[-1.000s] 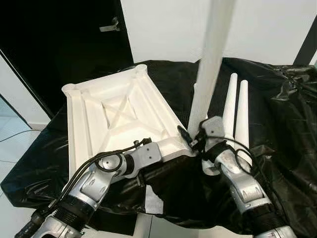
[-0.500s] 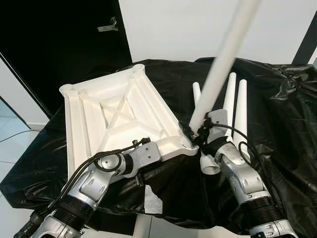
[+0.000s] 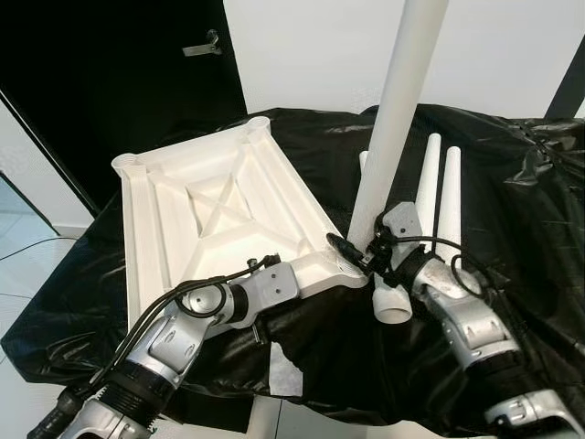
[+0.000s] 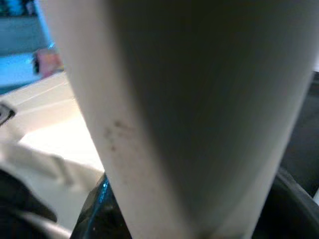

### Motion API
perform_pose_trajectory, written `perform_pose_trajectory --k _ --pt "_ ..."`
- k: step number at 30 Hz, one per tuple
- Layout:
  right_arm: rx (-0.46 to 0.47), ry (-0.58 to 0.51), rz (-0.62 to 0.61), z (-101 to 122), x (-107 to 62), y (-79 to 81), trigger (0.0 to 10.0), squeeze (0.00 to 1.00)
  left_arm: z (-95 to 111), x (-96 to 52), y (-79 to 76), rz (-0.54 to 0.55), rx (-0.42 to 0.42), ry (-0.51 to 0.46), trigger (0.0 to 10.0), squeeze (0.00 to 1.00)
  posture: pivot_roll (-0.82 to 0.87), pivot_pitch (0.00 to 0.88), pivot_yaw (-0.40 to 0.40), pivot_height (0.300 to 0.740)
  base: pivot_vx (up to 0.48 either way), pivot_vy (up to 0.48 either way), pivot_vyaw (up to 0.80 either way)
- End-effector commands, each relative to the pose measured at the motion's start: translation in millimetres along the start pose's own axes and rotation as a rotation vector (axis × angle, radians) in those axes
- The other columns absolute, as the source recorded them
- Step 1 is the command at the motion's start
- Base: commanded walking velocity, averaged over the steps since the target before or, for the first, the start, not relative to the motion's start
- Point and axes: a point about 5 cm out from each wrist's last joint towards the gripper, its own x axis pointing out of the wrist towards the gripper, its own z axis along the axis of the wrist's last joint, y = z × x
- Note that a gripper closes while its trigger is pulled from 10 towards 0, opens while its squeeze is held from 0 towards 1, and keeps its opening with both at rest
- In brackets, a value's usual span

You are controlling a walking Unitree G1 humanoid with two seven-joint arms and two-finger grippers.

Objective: Building children table

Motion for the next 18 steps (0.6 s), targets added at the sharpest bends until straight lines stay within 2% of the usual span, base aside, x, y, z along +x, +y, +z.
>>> perform_pose_trajectory --k 1,10,11,13,14,18 --pt "0.028 0.137 0.066 -28.1 -10.6 5.9 10.0 0.00 -9.0 -10.0 16.1 0.082 0.010 0.065 10.0 0.00 0.01 0.000 0.093 0.740 0.000 0.000 0.00" --pt "-0.044 0.128 0.163 -24.9 -6.9 9.6 10.0 0.00 -8.7 -10.2 15.2 0.084 0.011 0.063 10.0 0.00 0.02 0.000 0.088 0.740 0.000 0.000 0.00" --pt "-0.084 0.137 0.188 -26.0 -6.6 13.0 10.0 0.00 -8.9 -10.5 15.2 0.086 0.011 0.063 10.0 0.00 0.02 0.000 0.088 0.740 0.000 0.000 0.00" --pt "-0.084 0.137 0.188 -26.0 -6.6 13.0 10.0 0.00 -8.9 -10.5 15.2 0.086 0.011 0.063 10.0 0.00 0.02 0.000 0.088 0.740 0.000 0.000 0.00" --pt "-0.109 0.147 0.217 -29.5 -6.0 20.9 10.0 0.00 -9.2 -10.9 14.9 0.088 0.010 0.064 10.0 0.00 0.02 0.000 0.086 0.740 0.000 0.000 0.00" --pt "-0.103 0.148 0.218 -31.8 -4.8 24.7 10.0 0.00 -9.3 -11.1 14.8 0.088 0.011 0.064 10.0 0.00 0.02 0.000 0.086 0.740 0.000 0.000 0.00"
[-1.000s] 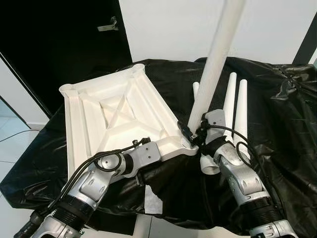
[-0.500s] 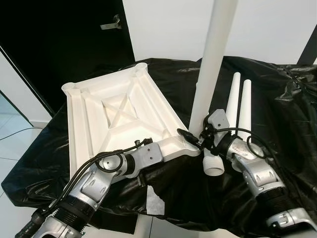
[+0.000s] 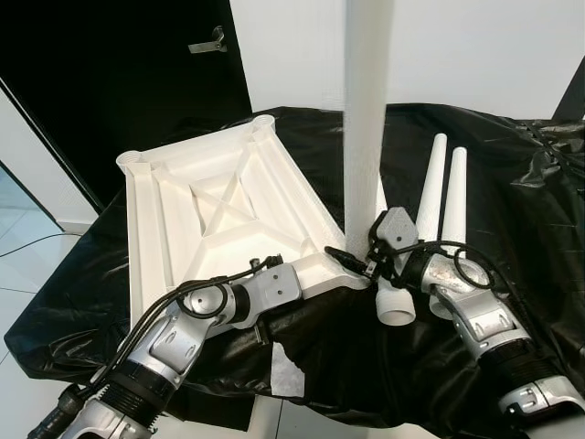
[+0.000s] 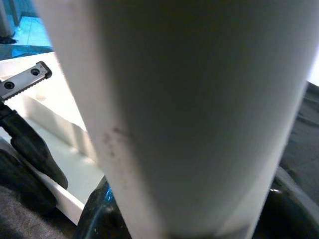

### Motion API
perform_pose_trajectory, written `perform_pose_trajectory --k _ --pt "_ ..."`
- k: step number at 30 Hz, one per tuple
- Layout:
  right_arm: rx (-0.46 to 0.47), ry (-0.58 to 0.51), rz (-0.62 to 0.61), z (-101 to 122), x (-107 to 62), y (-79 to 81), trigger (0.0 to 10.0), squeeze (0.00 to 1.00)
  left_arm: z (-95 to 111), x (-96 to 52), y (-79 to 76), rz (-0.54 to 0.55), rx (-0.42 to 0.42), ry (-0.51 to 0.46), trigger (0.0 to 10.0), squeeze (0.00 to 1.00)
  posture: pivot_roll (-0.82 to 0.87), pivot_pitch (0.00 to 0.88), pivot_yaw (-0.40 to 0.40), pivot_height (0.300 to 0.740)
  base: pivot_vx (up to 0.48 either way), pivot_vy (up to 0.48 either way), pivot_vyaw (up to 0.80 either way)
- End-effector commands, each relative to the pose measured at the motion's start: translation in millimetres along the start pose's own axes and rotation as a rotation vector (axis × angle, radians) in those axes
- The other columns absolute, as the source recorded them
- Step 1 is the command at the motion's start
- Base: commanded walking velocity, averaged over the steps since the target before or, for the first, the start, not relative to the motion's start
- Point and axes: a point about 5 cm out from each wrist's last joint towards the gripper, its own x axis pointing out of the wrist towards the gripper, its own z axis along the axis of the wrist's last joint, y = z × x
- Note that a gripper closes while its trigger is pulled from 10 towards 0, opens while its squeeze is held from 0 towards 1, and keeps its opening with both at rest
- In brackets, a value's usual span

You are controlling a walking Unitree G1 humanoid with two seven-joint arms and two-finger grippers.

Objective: Building children table

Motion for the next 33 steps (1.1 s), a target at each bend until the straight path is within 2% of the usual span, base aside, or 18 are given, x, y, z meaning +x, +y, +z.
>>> perform_pose_trajectory --k 1,2,4,8,9,10,13,15,20,22,24,25,27,29,33 --pt "0.120 0.110 0.060 -29.6 -1.5 24.0 10.0 0.00 -9.6 -11.6 15.0 0.090 0.011 0.064 10.0 0.00 0.02 0.000 0.085 0.740 0.000 0.000 0.00" --pt "0.120 0.110 0.060 -29.6 -1.5 24.0 10.0 0.00 -9.6 -11.6 15.0 0.090 0.011 0.064 10.0 0.00 0.02 0.000 0.085 0.740 0.000 0.000 0.00" --pt "0.233 0.096 -0.032 -29.9 0.5 15.9 10.0 0.00 -9.6 -11.5 14.8 0.089 0.012 0.063 10.0 0.00 0.02 0.000 0.083 0.740 0.000 0.000 0.00" --pt "0.301 0.097 -0.102 -30.5 1.5 8.2 10.0 0.00 -9.7 -11.5 14.7 0.089 0.013 0.063 10.0 0.00 0.02 0.000 0.083 0.740 0.000 0.000 0.00" --pt "0.352 0.075 -0.151 -27.1 2.6 2.1 10.0 0.00 -9.9 -11.5 14.6 0.089 0.013 0.063 10.0 0.00 0.02 0.000 0.081 0.740 0.000 0.000 0.00" --pt "0.352 0.075 -0.151 -27.1 2.6 2.1 10.0 0.00 -9.9 -11.5 14.6 0.089 0.013 0.063 10.0 0.00 0.02 0.000 0.081 0.740 0.000 0.000 0.00" --pt "0.455 0.032 -0.256 -21.2 5.1 -10.0 10.0 0.00 -10.3 -11.2 14.5 0.089 0.016 0.063 10.0 0.00 0.02 0.000 0.080 0.740 0.000 0.000 0.00" --pt "0.470 0.030 -0.271 -20.8 5.6 -11.4 10.0 0.00 -10.3 -11.1 14.4 0.088 0.016 0.063 10.0 0.00 0.02 0.000 0.080 0.740 0.000 0.000 0.00" --pt "0.592 0.005 -0.361 -18.2 6.0 -18.1 10.0 0.00 -9.8 -10.4 14.2 0.089 0.016 0.061 10.0 0.00 0.02 0.000 0.075 0.740 0.000 0.000 0.00" --pt "0.590 0.006 -0.362 -17.9 6.0 -18.3 10.0 0.00 -9.8 -10.4 14.3 0.090 0.016 0.061 10.0 0.00 0.02 0.000 0.075 0.740 0.000 0.000 0.00" --pt "0.507 0.054 -0.338 -20.4 5.2 -14.6 10.0 0.00 -9.8 -10.1 14.0 0.090 0.016 0.062 10.0 0.00 0.02 0.000 0.075 0.740 0.000 0.000 0.00" --pt "0.499 0.060 -0.336 -20.7 5.2 -14.1 10.0 0.00 -9.8 -10.1 14.0 0.090 0.016 0.062 10.0 0.00 0.02 0.000 0.075 0.740 0.000 0.000 0.00" --pt "0.404 0.095 -0.263 -21.7 6.2 -6.5 10.0 0.00 -9.5 -9.8 13.4 0.088 0.017 0.060 10.0 0.00 0.02 0.000 0.075 0.740 0.000 0.000 0.00" --pt "0.371 0.113 -0.237 -22.4 6.7 -3.7 10.0 0.00 -9.3 -9.6 13.3 0.088 0.017 0.059 10.0 0.00 0.02 0.000 0.073 0.740 0.000 0.000 0.00" --pt "0.395 0.120 -0.277 -22.1 8.4 -8.4 10.0 0.00 -9.1 -9.4 13.2 0.089 0.016 0.059 10.0 0.00 0.02 0.000 0.070 0.740 0.000 0.000 0.00"
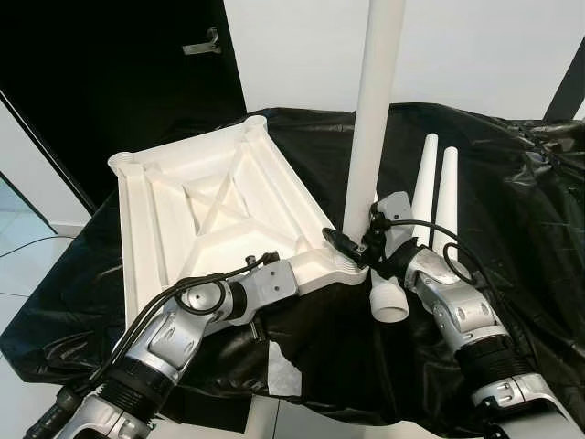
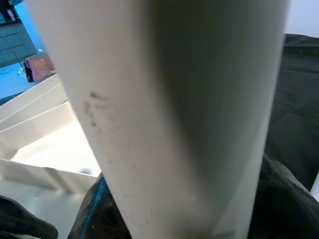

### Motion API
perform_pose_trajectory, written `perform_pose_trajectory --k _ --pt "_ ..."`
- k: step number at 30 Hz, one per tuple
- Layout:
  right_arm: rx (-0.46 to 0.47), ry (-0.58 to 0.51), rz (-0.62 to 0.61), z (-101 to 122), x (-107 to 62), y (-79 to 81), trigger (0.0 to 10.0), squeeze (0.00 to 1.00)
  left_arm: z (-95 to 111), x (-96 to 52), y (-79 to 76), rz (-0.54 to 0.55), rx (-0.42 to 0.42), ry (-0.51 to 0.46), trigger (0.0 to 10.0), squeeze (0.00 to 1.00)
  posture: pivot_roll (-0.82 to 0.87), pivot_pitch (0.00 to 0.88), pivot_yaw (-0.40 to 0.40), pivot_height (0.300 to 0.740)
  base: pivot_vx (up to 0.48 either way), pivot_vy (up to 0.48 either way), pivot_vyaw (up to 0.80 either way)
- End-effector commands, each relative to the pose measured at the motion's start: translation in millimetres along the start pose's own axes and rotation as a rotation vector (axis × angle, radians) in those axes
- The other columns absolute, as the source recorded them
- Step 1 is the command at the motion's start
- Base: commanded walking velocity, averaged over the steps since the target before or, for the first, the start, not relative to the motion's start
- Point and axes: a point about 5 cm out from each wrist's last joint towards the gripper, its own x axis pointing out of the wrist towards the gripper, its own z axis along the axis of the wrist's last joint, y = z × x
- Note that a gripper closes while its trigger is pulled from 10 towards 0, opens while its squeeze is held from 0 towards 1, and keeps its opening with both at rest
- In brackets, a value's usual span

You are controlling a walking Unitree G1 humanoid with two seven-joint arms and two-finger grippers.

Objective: Building children table

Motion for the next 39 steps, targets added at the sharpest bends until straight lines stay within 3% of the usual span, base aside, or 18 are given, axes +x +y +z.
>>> perform_pose_trajectory --k 1,5,12,17,23,30,31,36,39 --pt "0.039 0.096 -0.053 -18.8 -4.1 -4.7 10.0 0.00 -7.7 -7.5 8.2 0.074 0.009 0.041 10.0 0.00 0.02 0.000 0.070 0.740 0.000 0.000 0.00" --pt "0.056 0.098 -0.119 -12.9 3.9 -0.7 10.0 0.00 -6.7 -6.5 3.0 0.064 0.001 0.035 10.0 0.00 0.02 0.000 0.063 0.740 0.000 0.000 0.00" --pt "0.026 0.031 -0.354 3.8 24.3 25.7 10.0 0.00 -2.3 -2.8 -6.2 0.044 -0.026 0.013 10.0 0.00 0.02 0.000 0.053 0.740 0.000 0.000 0.00" --pt "0.062 -0.006 -0.460 6.7 30.9 39.1 10.0 0.00 -1.6 -2.2 -5.7 0.046 -0.028 0.011 10.0 0.00 0.02 0.000 0.048 0.740 0.000 0.000 0.00" --pt "0.112 -0.043 -0.549 12.1 35.1 44.7 10.0 0.00 -0.6 -2.3 -4.0 0.058 -0.029 0.010 10.0 0.00 0.03 0.000 0.042 0.740 0.000 0.000 0.00" --pt "0.118 -0.058 -0.608 15.7 28.8 35.1 10.0 0.00 0.0 -1.9 -4.6 0.060 -0.029 0.012 10.0 0.00 0.02 0.000 0.046 0.740 0.000 0.000 0.00" --pt "0.103 -0.093 -0.614 19.0 25.3 29.8 10.0 1.00 1.0 -1.1 -3.3 0.062 -0.025 0.009 10.0 0.00 0.02 0.000 0.045 0.740 0.000 0.000 0.00" --pt "0.099 -0.131 -0.592 22.1 22.4 26.1 10.0 1.00 1.7 -0.5 -2.6 0.062 -0.020 0.007 10.0 0.00 0.01 0.000 0.046 0.740 0.000 0.000 0.00" --pt "0.100 -0.187 -0.528 26.5 14.6 13.3 10.0 1.00 2.5 0.8 -2.6 0.057 -0.015 0.005 10.0 0.00 0.01 0.000 0.046 0.740 0.000 0.000 0.00"
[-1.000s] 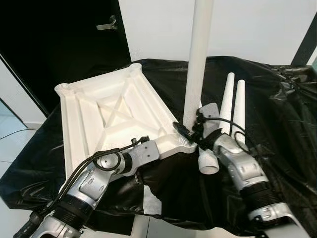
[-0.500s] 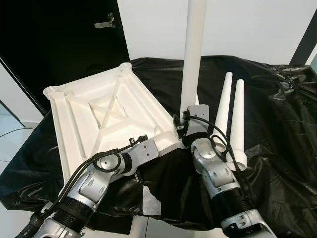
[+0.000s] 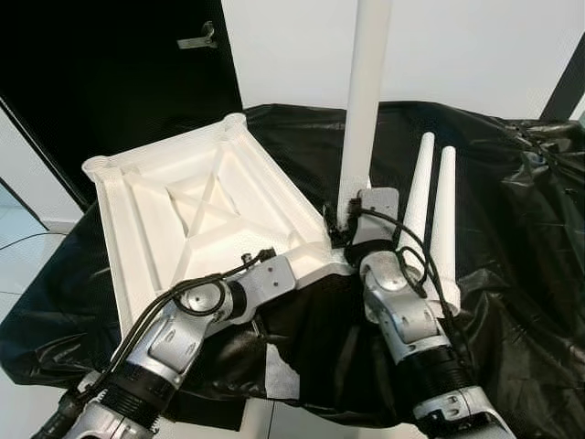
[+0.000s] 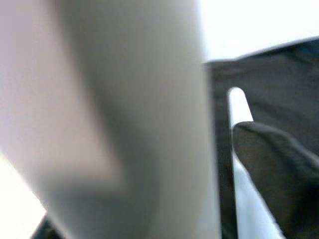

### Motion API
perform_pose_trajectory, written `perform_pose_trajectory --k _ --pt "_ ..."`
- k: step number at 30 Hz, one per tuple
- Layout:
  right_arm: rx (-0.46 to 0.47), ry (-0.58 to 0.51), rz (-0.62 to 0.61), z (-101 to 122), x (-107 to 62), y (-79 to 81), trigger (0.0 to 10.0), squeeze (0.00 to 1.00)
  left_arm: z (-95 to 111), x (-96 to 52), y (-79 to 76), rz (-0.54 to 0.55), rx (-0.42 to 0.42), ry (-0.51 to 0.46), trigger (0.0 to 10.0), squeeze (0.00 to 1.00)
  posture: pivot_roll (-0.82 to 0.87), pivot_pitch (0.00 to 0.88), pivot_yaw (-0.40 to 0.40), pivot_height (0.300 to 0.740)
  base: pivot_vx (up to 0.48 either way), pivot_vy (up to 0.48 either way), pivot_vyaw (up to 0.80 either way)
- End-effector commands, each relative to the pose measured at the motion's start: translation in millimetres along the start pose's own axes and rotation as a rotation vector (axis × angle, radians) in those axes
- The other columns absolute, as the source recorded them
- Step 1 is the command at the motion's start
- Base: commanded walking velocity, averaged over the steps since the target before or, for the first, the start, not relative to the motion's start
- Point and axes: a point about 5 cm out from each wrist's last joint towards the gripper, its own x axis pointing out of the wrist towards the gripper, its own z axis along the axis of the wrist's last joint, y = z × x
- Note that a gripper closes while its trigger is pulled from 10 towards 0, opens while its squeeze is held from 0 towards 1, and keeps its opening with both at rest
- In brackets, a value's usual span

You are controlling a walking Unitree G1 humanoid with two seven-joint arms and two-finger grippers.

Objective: Building children table

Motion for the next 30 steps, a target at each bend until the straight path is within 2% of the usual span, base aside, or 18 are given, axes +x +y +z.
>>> perform_pose_trajectory --k 1,2,3,4,5,7,9,12,14,15,17,18,19,20,21,30 --pt "0.028 -0.031 0.013 4.9 0.2 -5.6 10.0 1.00 0.5 1.8 -2.7 -0.002 0.028 0.011 10.0 0.00 0.01 0.000 0.046 0.740 0.000 0.000 0.00" --pt "0.041 -0.036 0.058 5.7 0.4 -10.8 10.0 1.00 0.8 2.3 -2.9 -0.003 0.030 0.010 10.0 0.00 0.01 0.000 0.048 0.740 0.000 0.000 0.00" --pt "0.034 -0.026 0.113 4.4 0.5 -17.3 10.0 0.27 1.3 3.1 -3.0 -0.006 0.032 0.009 10.0 0.00 0.00 0.000 0.050 0.740 0.000 0.000 0.00" --pt "0.027 -0.018 0.147 3.5 0.5 -21.7 10.0 0.27 1.7 3.6 -3.0 -0.007 0.033 0.008 10.0 0.00 0.00 0.000 0.050 0.740 0.000 0.000 0.00" --pt "0.018 -0.012 0.195 2.5 -0.1 -25.6 10.0 0.00 2.3 4.4 -3.0 -0.009 0.037 0.006 10.0 0.00 0.00 0.000 0.050 0.740 0.000 0.000 0.00" --pt "0.012 -0.009 0.221 2.0 -0.5 -27.5 10.0 0.00 2.7 5.0 -2.9 -0.011 0.039 0.005 10.0 0.00 0.00 0.000 0.050 0.740 0.000 0.000 0.00" --pt "-0.015 0.013 0.328 -1.3 -2.3 -30.3 10.0 0.00 4.6 6.5 -2.6 -0.013 0.047 0.001 10.0 0.00 0.00 0.000 0.052 0.740 0.000 0.000 0.00" --pt "-0.029 0.017 0.360 -2.1 -3.0 -31.2 10.0 0.00 5.2 6.9 -2.6 -0.014 0.049 -0.001 10.0 0.00 0.00 0.000 0.052 0.740 0.000 0.000 0.00" --pt "-0.064 0.049 0.481 -7.4 -2.2 -33.8 10.0 0.00 7.3 8.4 -1.9 -0.018 0.055 -0.006 10.0 0.00 0.00 0.000 0.057 0.740 0.000 0.000 0.00" --pt "-0.064 0.049 0.481 -7.4 -2.2 -33.8 10.0 0.00 7.3 8.4 -1.9 -0.018 0.055 -0.006 10.0 0.00 0.00 0.000 0.057 0.740 0.000 0.000 0.00" --pt "-0.089 0.072 0.564 -10.2 -0.4 -36.1 10.0 0.00 8.4 9.4 -1.5 -0.021 0.060 -0.009 10.0 0.00 0.00 0.000 0.059 0.740 0.000 0.000 0.00" --pt "-0.102 0.079 0.591 -10.3 1.7 -37.8 5.2 0.00 8.9 9.8 -1.5 -0.023 0.062 -0.011 10.0 0.00 0.00 0.000 0.059 0.740 0.000 0.000 0.00" --pt "-0.102 0.079 0.591 -10.3 1.7 -37.8 5.2 0.00 8.9 9.8 -1.5 -0.023 0.062 -0.011 10.0 0.00 0.00 0.000 0.059 0.740 0.000 0.000 0.00" --pt "-0.106 0.083 0.610 -10.1 3.1 -39.3 3.1 0.00 9.3 10.1 -1.5 -0.024 0.063 -0.012 10.0 0.00 0.00 0.000 0.059 0.740 0.000 0.000 0.00" --pt "-0.113 0.095 0.623 -10.8 5.3 -41.2 0.0 0.00 10.0 10.6 -1.8 -0.026 0.065 -0.013 10.0 0.00 0.00 0.000 0.055 0.740 0.000 0.000 0.00" --pt "-0.093 0.140 0.624 -16.2 9.4 -47.1 0.0 0.00 11.8 11.4 0.5 -0.023 0.069 -0.012 10.0 0.00 0.01 0.000 0.051 0.740 0.000 0.000 0.00"
